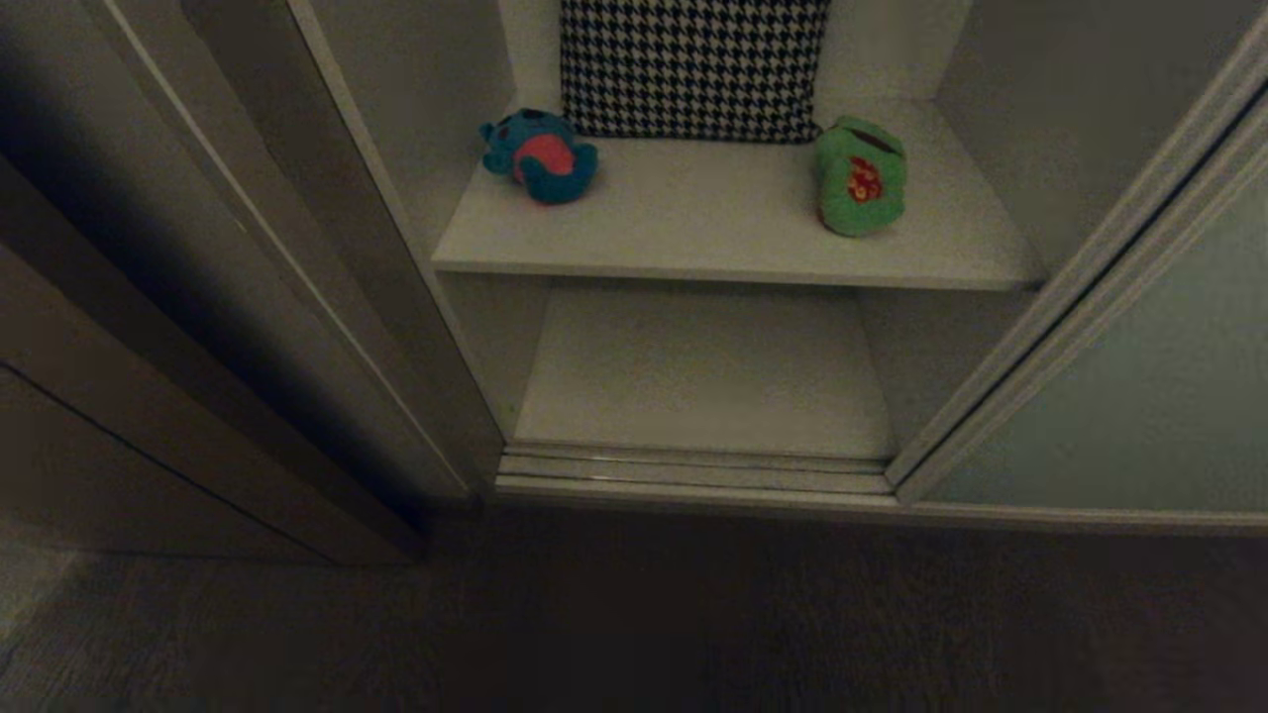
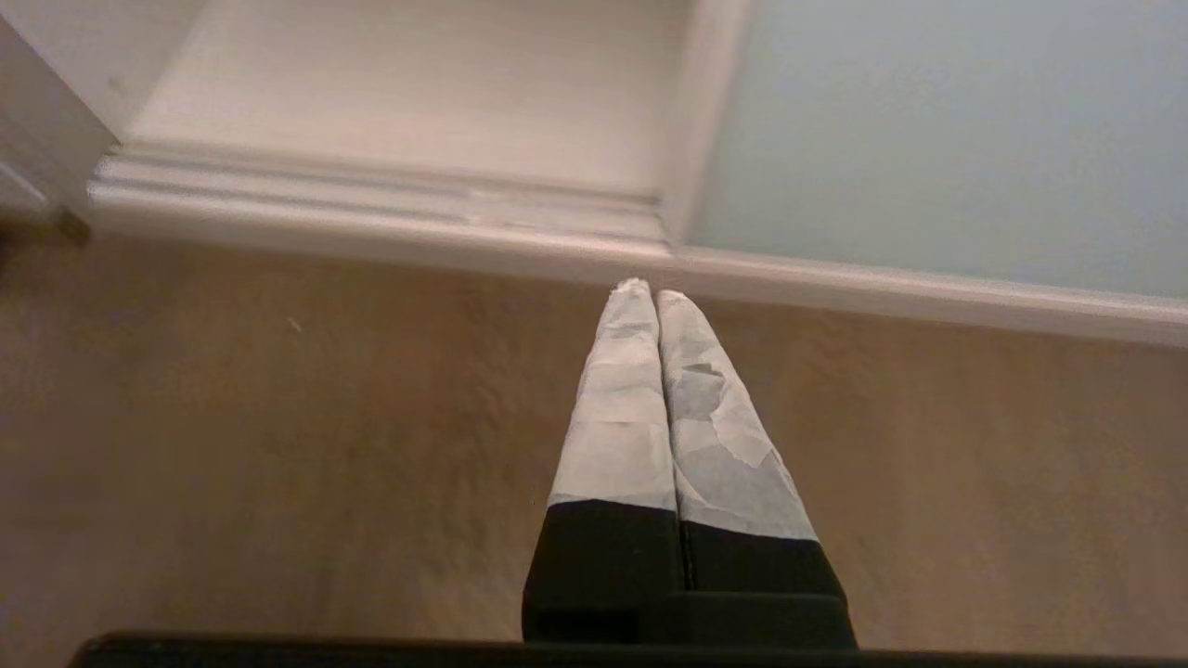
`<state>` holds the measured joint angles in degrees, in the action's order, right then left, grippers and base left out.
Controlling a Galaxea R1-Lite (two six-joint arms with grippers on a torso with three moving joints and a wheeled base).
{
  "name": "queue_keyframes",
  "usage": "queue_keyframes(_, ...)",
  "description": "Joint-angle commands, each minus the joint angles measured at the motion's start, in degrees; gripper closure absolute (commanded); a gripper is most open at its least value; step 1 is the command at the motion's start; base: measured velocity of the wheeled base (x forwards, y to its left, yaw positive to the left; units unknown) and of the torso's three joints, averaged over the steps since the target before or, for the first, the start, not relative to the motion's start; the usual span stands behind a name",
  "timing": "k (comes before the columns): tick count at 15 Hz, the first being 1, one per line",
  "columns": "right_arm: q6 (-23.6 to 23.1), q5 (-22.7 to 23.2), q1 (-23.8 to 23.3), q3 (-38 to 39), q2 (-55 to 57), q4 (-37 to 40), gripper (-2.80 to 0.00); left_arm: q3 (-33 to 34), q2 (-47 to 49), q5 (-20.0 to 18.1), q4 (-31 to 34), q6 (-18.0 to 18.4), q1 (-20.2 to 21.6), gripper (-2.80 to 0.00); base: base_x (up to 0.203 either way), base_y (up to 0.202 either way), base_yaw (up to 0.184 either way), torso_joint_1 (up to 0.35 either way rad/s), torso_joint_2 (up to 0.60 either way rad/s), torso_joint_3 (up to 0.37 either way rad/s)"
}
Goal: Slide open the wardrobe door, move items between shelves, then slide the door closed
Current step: Close the door
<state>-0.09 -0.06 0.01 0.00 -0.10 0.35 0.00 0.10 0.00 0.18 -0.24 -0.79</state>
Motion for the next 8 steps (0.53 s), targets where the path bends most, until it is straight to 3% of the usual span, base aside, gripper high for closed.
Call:
queue_keyframes(1,0.0,0.0,0.0,0.1,0.0,0.0,0.00,0.0,0.1,0.0,0.0,0.0,0.0,0.00,-0.176,-0.194,-0.003,0.002,0.01,0.004)
queue_keyframes(8,0.0,0.0,0.0,0.1,0.0,0.0,0.00,0.0,0.1,0.0,0.0,-0.1,0.0,0.00,-0.017,-0.133,-0.006,-0.002,0.00,0.004)
